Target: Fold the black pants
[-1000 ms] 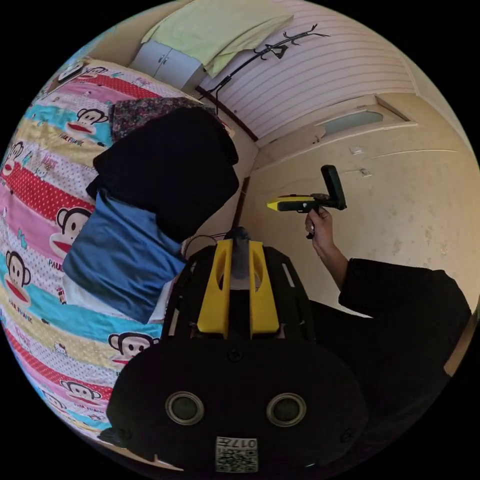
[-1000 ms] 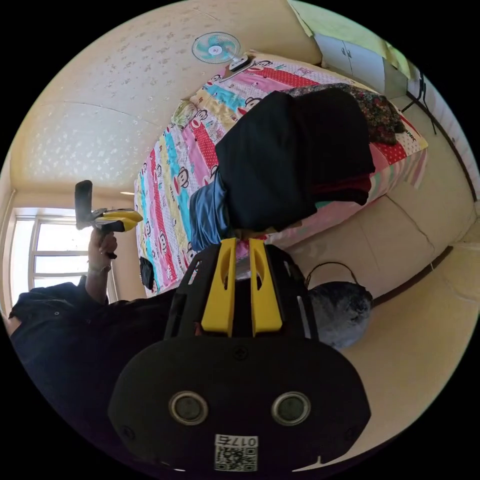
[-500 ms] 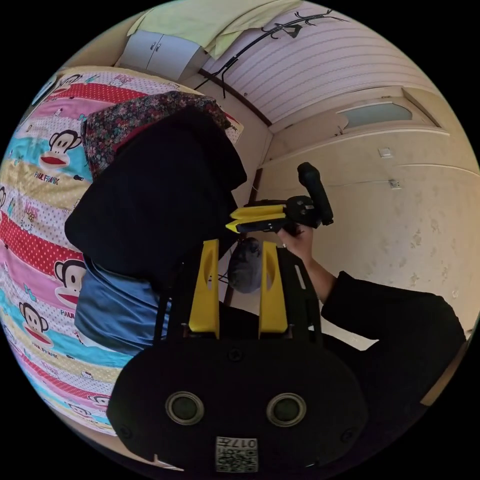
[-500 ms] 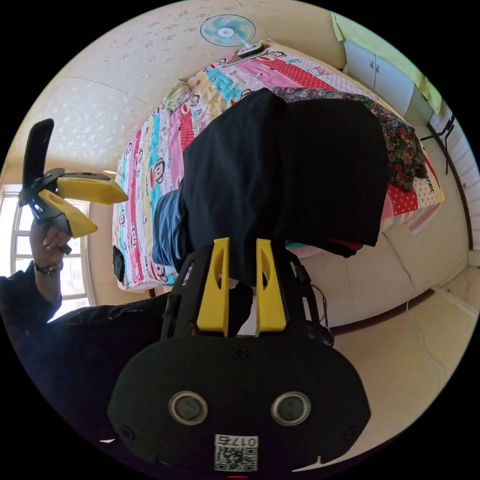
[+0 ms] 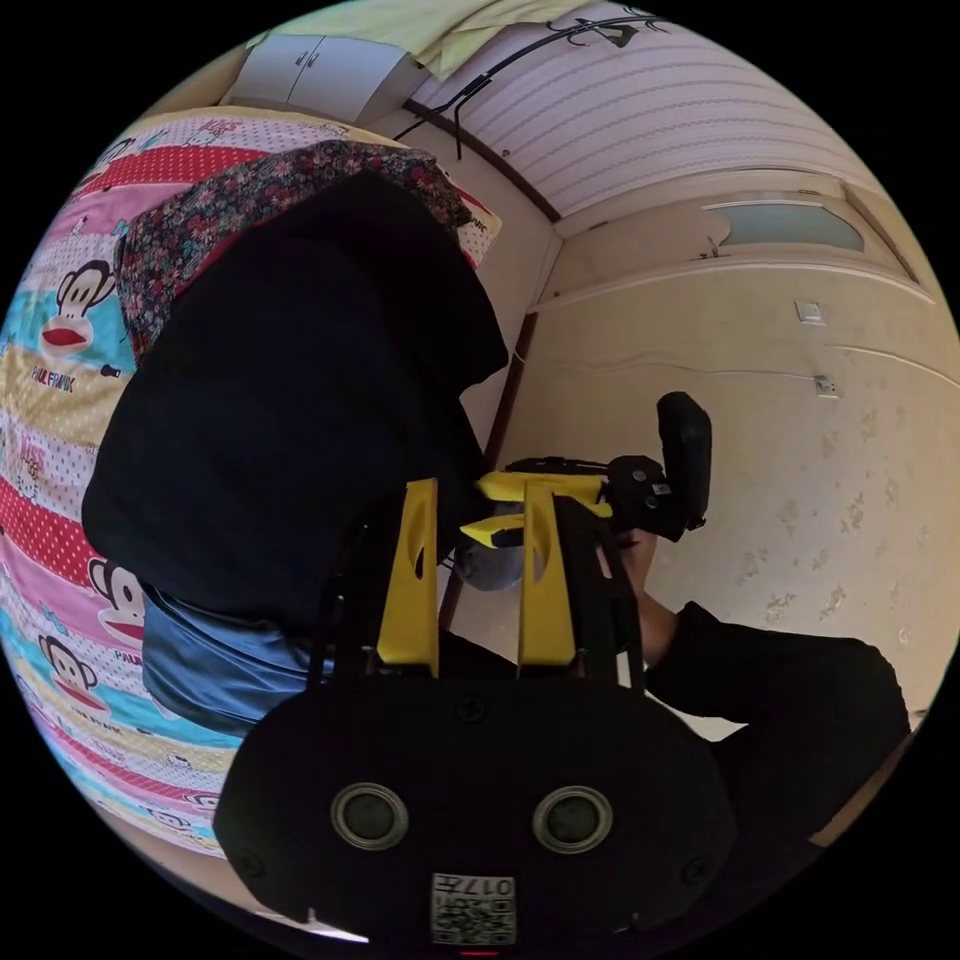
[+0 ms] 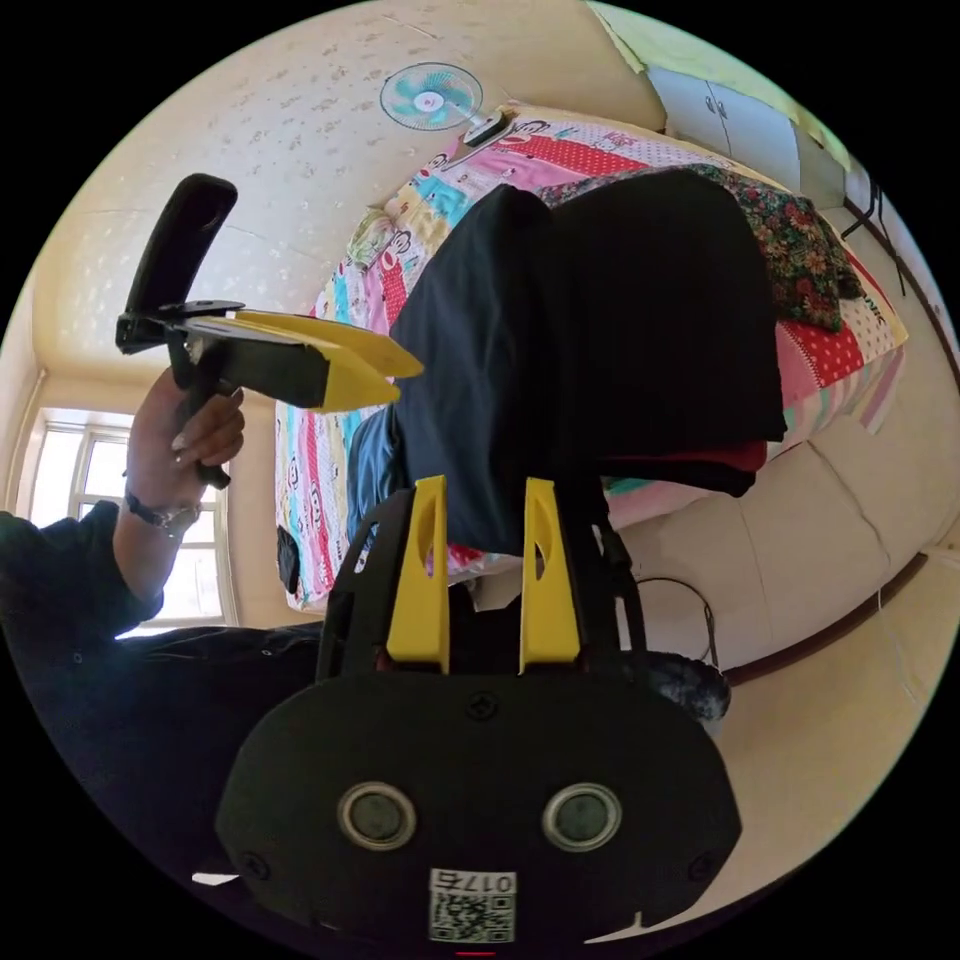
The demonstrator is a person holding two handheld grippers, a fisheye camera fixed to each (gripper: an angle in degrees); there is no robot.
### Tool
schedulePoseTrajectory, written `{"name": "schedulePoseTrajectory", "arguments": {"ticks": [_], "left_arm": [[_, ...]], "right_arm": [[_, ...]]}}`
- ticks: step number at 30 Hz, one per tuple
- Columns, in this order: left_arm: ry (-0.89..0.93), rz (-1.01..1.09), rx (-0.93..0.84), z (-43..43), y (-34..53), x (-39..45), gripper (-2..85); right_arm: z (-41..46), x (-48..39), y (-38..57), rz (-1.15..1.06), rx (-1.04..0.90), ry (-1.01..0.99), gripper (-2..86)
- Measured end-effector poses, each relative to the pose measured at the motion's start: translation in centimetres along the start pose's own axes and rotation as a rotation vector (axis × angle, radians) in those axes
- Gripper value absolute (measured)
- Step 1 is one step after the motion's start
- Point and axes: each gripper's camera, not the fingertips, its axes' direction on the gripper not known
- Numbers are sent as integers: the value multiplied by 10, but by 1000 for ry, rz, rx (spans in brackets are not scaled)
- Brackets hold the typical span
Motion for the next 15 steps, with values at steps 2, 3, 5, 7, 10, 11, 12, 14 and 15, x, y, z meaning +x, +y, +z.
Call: {"name": "schedulePoseTrajectory", "arguments": {"ticks": [2,3,5,7,10,11,12,14,15], "left_arm": [[-7,-8,4,7,-4,-3,123],[-19,-14,5,11,-7,-4,122],[-48,-32,-3,18,-12,-6,124],[-54,-49,-14,23,-16,-8,134],[-84,-58,-20,29,-19,-5,126],[-117,-66,-30,33,-20,-4,106],[-171,-91,-45,37,-20,-5,75],[-180,-107,-65,42,-21,-7,53],[-142,-114,-59,41,-20,-8,32]], "right_arm": [[-1,1,-2,16,-13,19,71],[-2,3,-3,34,-14,15,63],[-7,4,-6,41,-1,-51,56],[-20,0,-6,-14,56,-206,49],[-32,-8,-6,-30,110,-309,54],[-33,-10,-6,-34,112,-310,57],[-35,-13,-7,-55,114,-313,64],[-38,-15,-8,-67,112,-316,69],[-38,-13,-9,-67,98,-331,70]]}}
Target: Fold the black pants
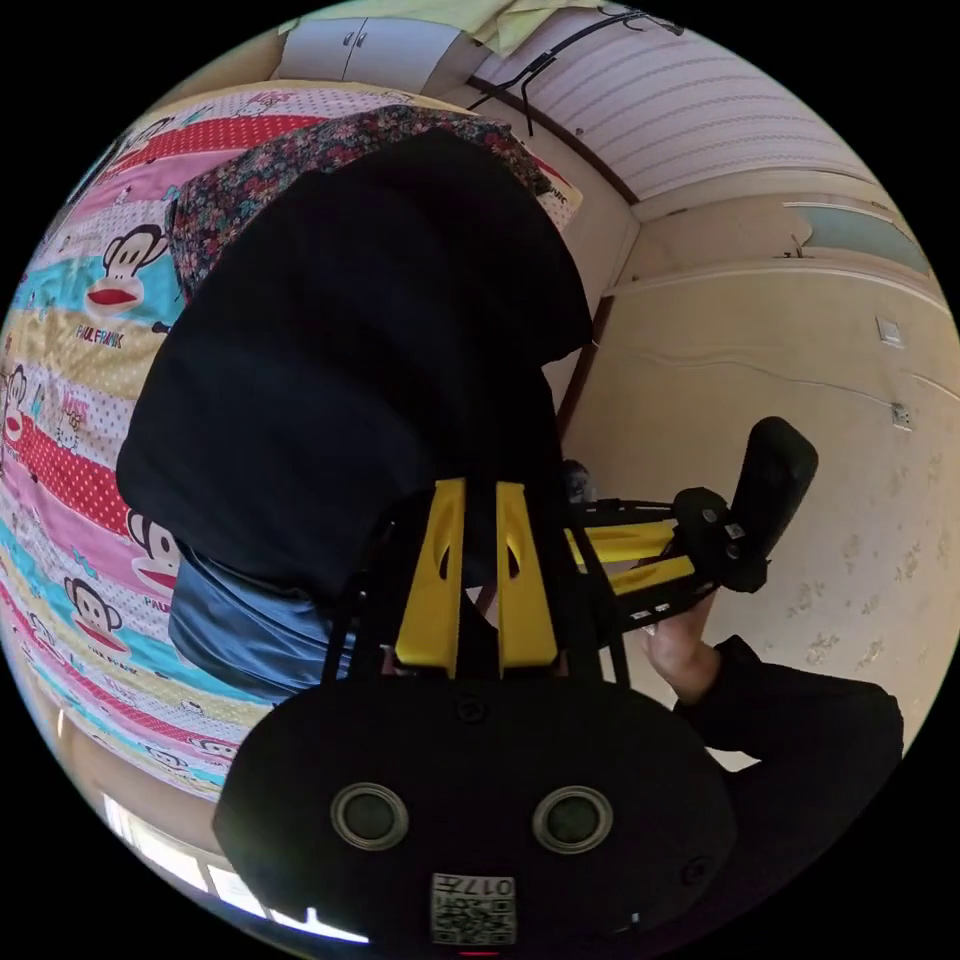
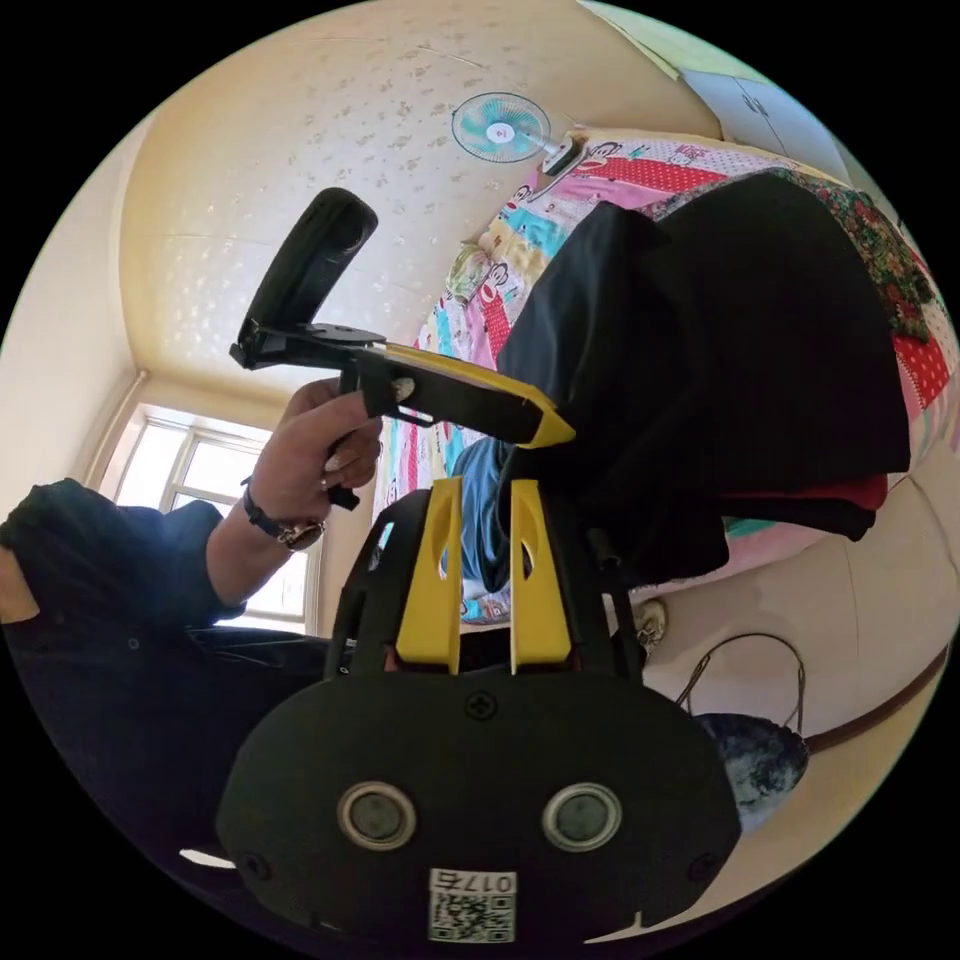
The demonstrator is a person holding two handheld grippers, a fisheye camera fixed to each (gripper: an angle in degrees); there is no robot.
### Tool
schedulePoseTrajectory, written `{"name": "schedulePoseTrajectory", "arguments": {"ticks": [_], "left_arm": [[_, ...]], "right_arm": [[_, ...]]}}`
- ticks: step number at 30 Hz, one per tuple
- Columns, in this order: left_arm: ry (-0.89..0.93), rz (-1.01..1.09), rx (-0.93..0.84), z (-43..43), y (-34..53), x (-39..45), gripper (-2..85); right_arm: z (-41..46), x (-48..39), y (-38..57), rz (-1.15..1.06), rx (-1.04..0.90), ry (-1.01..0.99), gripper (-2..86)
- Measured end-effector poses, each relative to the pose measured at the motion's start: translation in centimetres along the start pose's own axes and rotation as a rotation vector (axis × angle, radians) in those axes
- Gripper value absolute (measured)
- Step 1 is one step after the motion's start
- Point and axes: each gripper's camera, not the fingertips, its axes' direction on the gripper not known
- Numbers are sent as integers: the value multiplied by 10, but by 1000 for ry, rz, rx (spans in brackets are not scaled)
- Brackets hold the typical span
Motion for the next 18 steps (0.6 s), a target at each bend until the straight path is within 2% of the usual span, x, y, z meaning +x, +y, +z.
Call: {"name": "schedulePoseTrajectory", "arguments": {"ticks": [3,6,8,9,11,13,16,18], "left_arm": [[69,-12,23,-10,5,-2,5],[87,-31,49,-24,14,0,-2],[108,-38,60,-30,20,4,-4],[114,-42,73,-34,24,7,-4],[112,-46,84,-39,30,13,-5],[121,-54,91,-42,34,19,-5],[151,-67,108,-49,41,28,-5],[171,-75,121,-58,49,35,-5]], "right_arm": [[-9,7,-6,17,-56,-89,62],[-47,15,-1,23,109,-233,39],[-68,23,1,95,203,-173,36],[-74,31,-2,147,216,-73,45],[-70,46,-12,226,164,-2,82],[-51,58,-26,246,105,-91,108],[-8,55,-38,237,-51,-28,65],[11,57,-33,300,-48,-54,50]]}}
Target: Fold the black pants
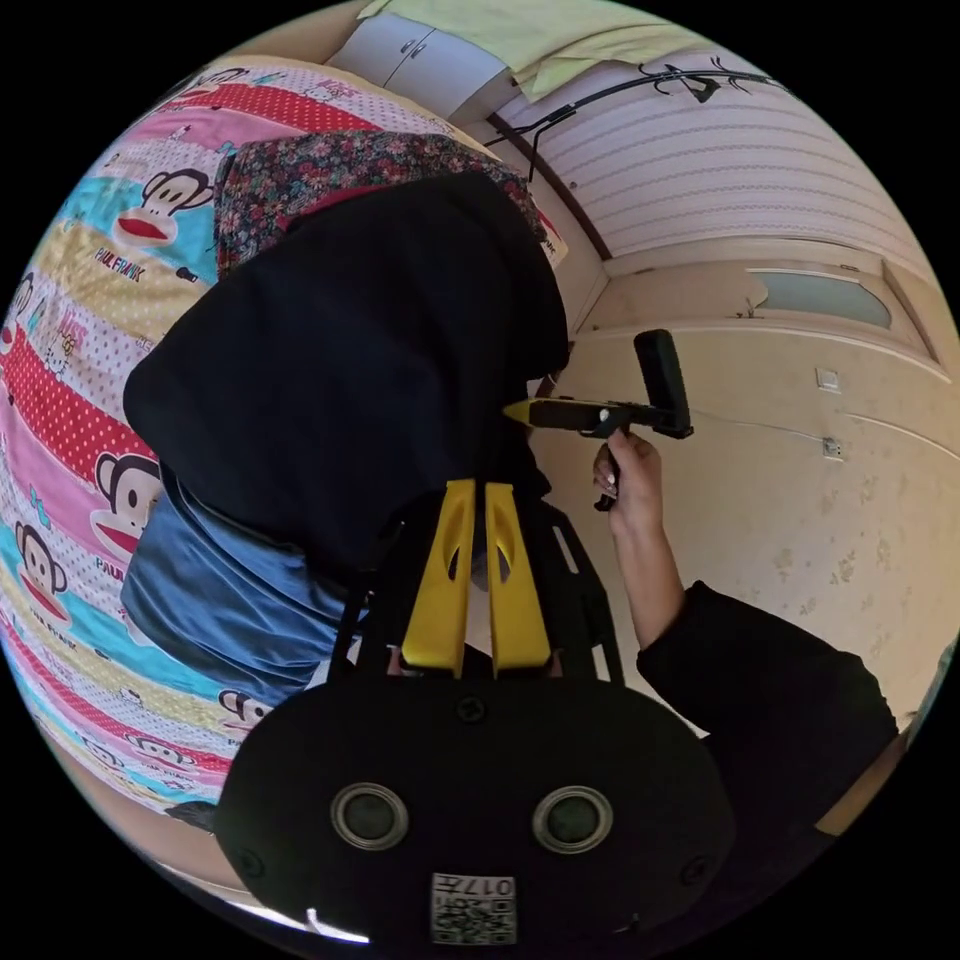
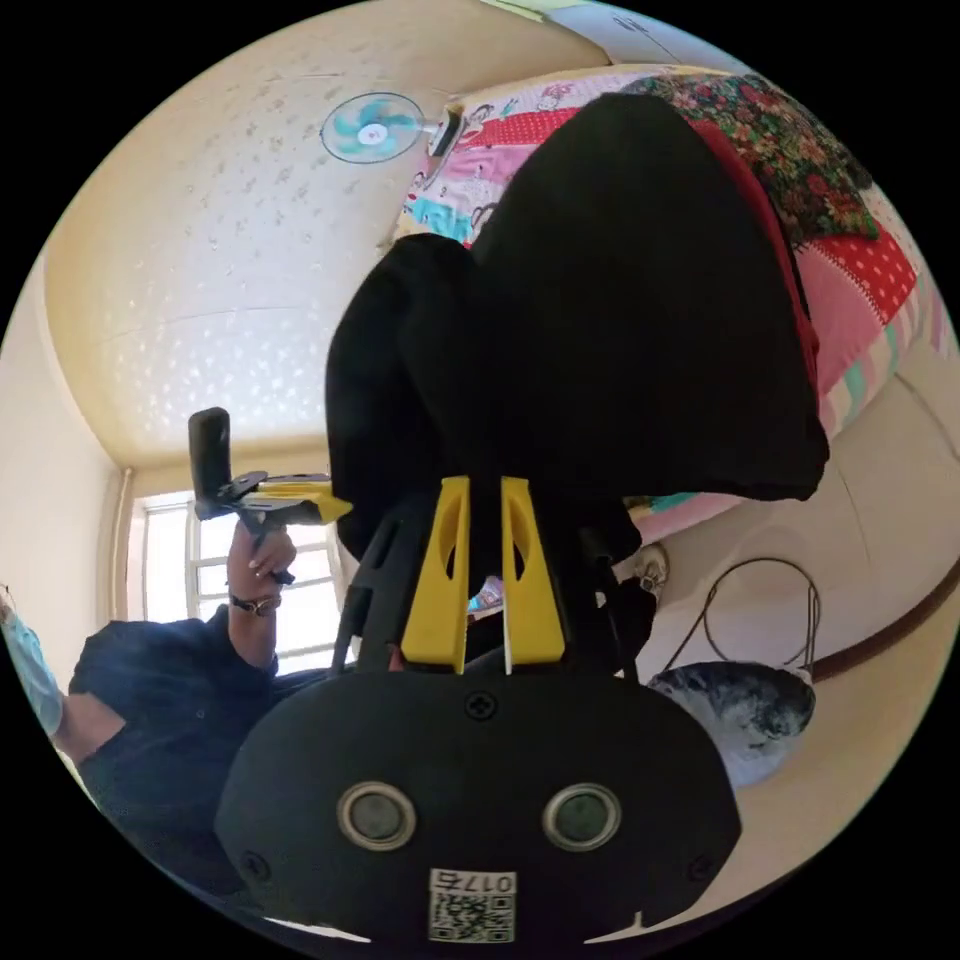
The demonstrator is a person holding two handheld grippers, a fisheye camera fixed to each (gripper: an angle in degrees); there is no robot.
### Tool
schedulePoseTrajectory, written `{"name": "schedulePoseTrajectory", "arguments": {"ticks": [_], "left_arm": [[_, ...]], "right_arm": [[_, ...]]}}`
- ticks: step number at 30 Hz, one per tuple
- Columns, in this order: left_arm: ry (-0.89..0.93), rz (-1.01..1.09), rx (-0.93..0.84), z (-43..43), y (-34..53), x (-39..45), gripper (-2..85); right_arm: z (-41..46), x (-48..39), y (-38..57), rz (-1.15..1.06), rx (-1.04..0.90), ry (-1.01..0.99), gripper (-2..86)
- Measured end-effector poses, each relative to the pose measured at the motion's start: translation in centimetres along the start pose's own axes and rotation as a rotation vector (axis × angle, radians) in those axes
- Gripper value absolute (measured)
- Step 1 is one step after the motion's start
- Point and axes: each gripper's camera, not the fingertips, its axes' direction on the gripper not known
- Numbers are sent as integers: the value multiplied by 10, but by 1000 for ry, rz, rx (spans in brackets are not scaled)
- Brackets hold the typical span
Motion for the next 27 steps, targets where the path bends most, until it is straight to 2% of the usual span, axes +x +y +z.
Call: {"name": "schedulePoseTrajectory", "arguments": {"ticks": [3,4,9,14,18,22,25,27], "left_arm": [[-3,46,83,-26,18,21,-6],[-10,63,93,-32,23,27,-6],[-87,166,196,-106,73,81,-8],[-171,152,407,-208,145,118,-10],[-74,184,639,-304,231,139,-10],[-37,203,652,-360,299,142,-10],[-26,232,652,-381,364,144,-10],[-80,204,638,-390,423,144,-10]], "right_arm": [[1,-19,29,-114,168,-213,34],[4,-32,40,-147,187,-217,29],[39,-124,58,-465,116,-235,13],[84,-235,66,-734,82,-89,5],[135,-330,81,-874,92,16,3],[217,-421,109,-974,97,230,2],[290,-472,129,-1022,71,269,1],[336,-502,140,-1046,67,294,1]]}}
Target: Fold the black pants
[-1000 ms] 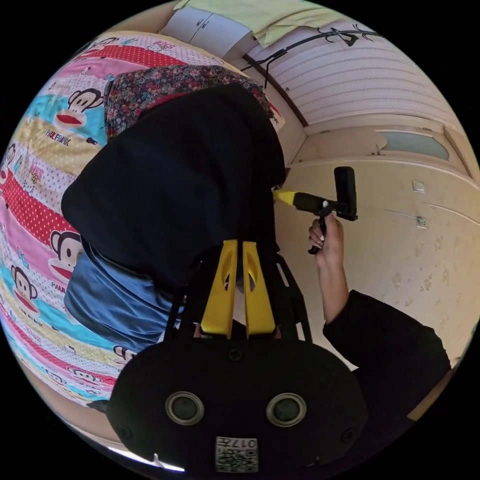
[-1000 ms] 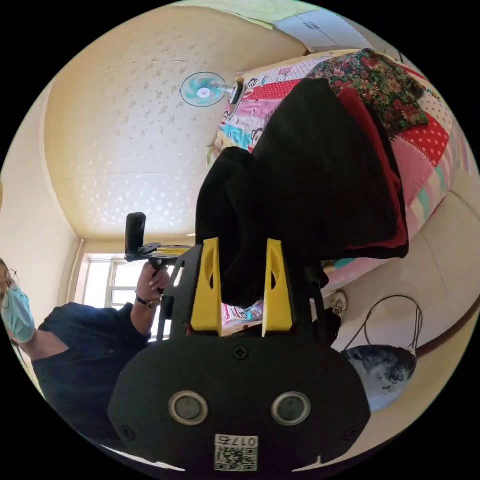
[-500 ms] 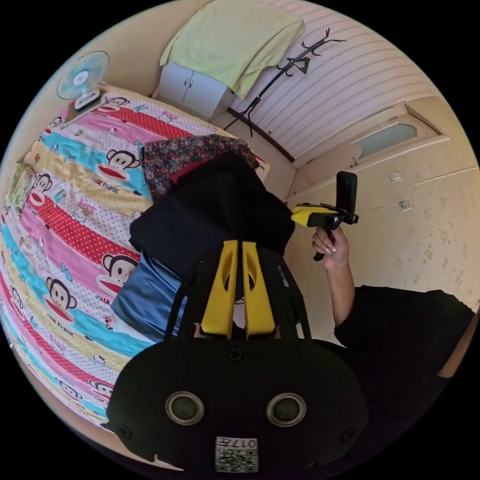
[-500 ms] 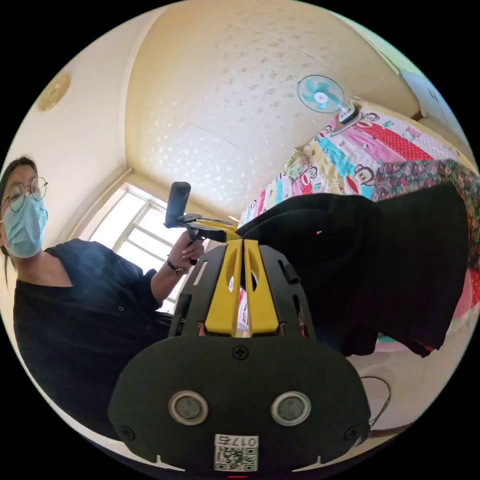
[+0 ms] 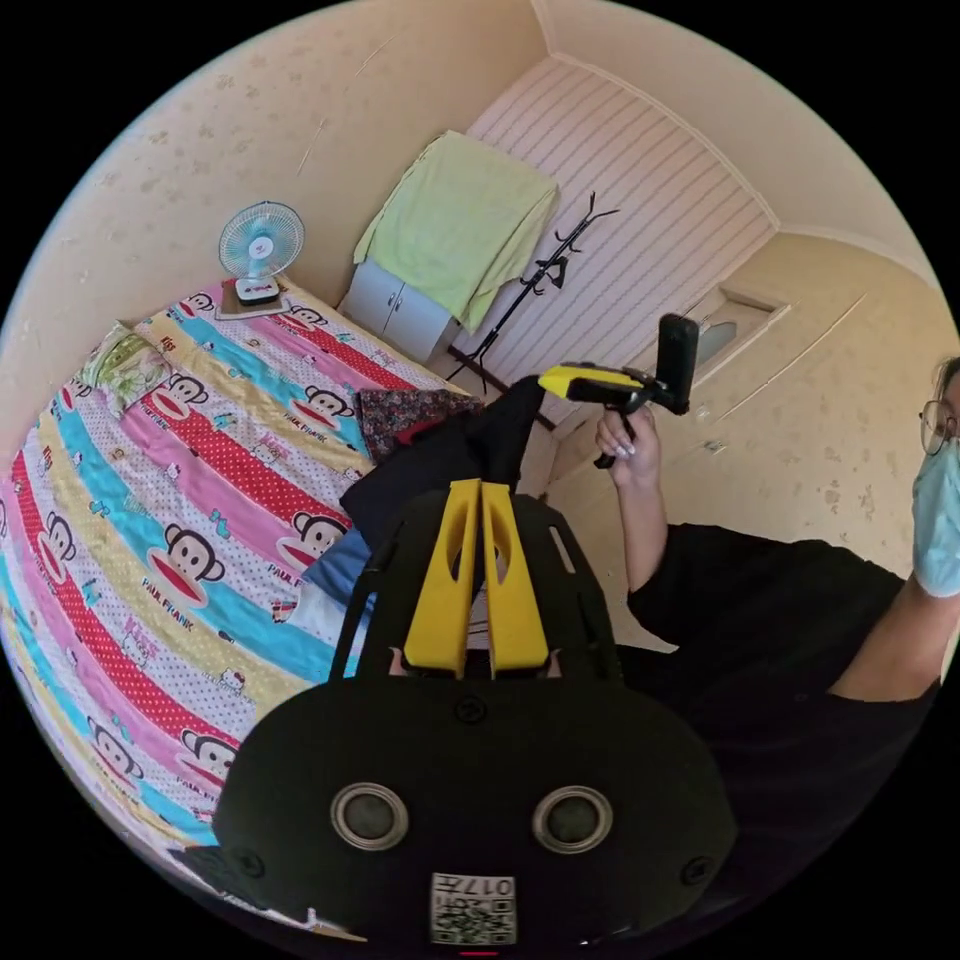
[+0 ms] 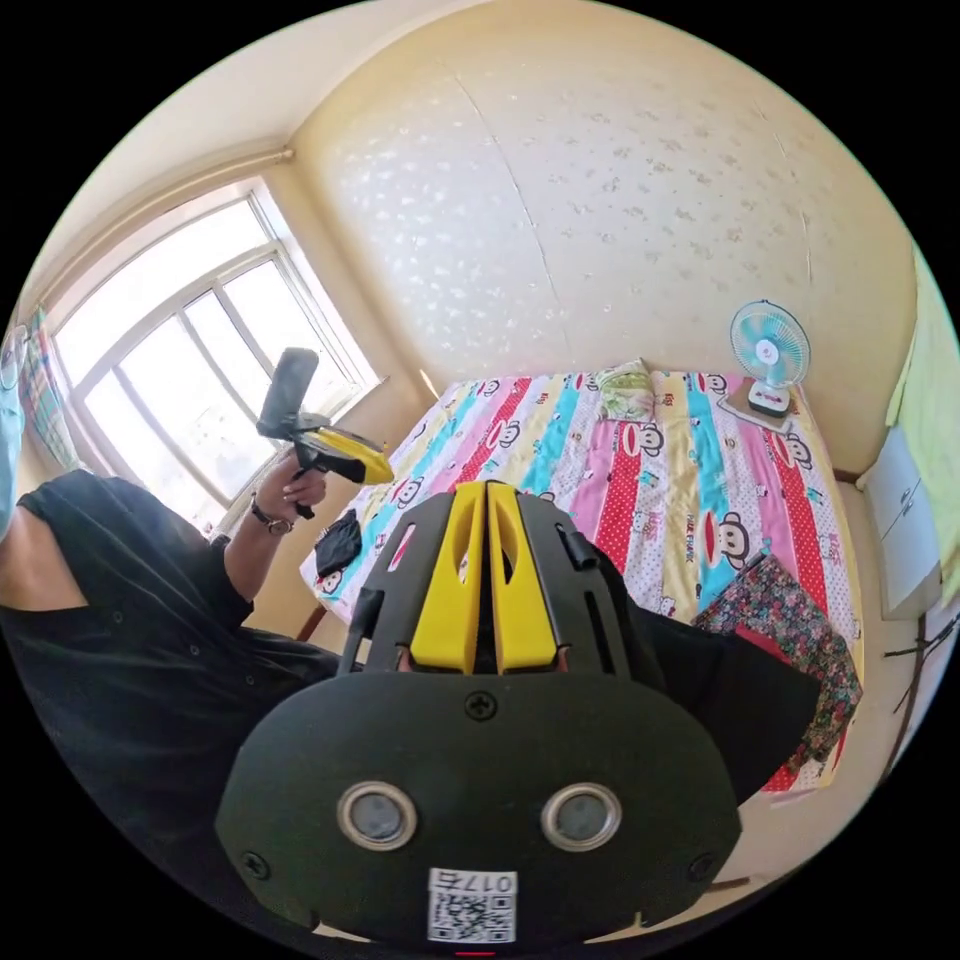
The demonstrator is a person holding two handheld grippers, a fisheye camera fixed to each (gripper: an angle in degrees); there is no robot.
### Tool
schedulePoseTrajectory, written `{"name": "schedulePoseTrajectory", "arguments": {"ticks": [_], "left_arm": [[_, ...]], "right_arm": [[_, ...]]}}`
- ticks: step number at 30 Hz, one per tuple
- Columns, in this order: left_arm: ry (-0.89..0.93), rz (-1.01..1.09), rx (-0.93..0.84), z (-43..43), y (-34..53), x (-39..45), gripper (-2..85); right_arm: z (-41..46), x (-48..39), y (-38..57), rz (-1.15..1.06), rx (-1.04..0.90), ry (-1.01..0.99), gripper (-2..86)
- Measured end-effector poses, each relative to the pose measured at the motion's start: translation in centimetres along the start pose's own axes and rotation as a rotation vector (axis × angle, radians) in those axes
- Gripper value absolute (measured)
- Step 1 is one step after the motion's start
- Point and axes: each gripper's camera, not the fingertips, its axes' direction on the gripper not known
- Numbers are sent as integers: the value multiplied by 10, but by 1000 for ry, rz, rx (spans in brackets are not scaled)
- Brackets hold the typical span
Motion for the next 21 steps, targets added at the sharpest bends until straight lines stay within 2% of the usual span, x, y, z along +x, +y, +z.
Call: {"name": "schedulePoseTrajectory", "arguments": {"ticks": [4,12,15,17,21], "left_arm": [[-26,-27,-1,-73,66,2,-10],[40,-275,145,-240,210,-27,-10],[-39,-373,129,-274,243,-23,-10],[-53,-416,129,-288,258,-20,-10],[29,-524,121,-292,278,-27,-10]], "right_arm": [[94,-87,-62,-104,-50,1,1],[312,-223,-156,-242,-168,-155,3],[410,-234,-171,-186,-315,-150,5],[454,-227,-167,-112,-336,-205,7],[549,-180,-136,119,-526,-274,22]]}}
